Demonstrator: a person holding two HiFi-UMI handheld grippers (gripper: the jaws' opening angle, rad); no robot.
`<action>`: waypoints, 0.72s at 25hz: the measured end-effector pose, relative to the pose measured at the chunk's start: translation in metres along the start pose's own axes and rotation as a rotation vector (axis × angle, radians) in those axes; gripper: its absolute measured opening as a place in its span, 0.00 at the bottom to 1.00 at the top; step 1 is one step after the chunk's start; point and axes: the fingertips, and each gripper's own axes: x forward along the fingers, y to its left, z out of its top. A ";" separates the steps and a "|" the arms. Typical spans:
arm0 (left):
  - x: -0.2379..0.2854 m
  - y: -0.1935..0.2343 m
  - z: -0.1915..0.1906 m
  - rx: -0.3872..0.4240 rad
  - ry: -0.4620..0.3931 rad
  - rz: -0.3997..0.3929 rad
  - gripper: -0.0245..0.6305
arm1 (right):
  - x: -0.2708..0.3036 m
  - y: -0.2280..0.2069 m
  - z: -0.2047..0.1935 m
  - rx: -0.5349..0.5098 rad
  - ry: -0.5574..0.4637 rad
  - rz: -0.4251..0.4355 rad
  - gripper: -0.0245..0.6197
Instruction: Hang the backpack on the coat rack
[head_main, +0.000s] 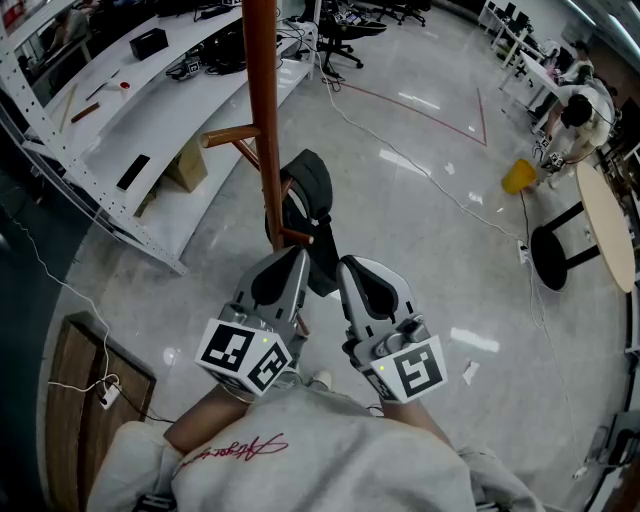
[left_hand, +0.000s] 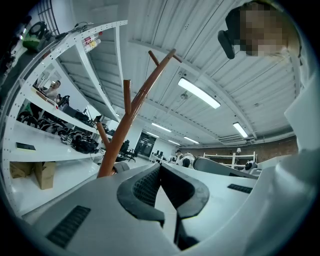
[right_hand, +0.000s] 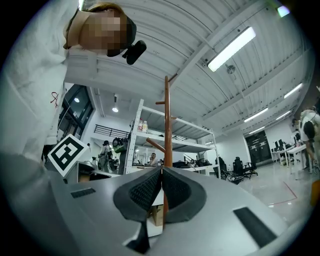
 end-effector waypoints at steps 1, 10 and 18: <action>0.000 0.000 0.000 -0.001 0.000 -0.002 0.06 | 0.000 0.000 0.001 -0.002 0.000 0.000 0.07; 0.005 -0.004 -0.003 -0.005 0.007 -0.038 0.06 | 0.002 -0.002 0.000 -0.007 -0.003 0.003 0.07; 0.007 -0.001 -0.003 -0.016 0.016 -0.027 0.06 | 0.003 -0.004 0.003 -0.003 -0.004 -0.001 0.07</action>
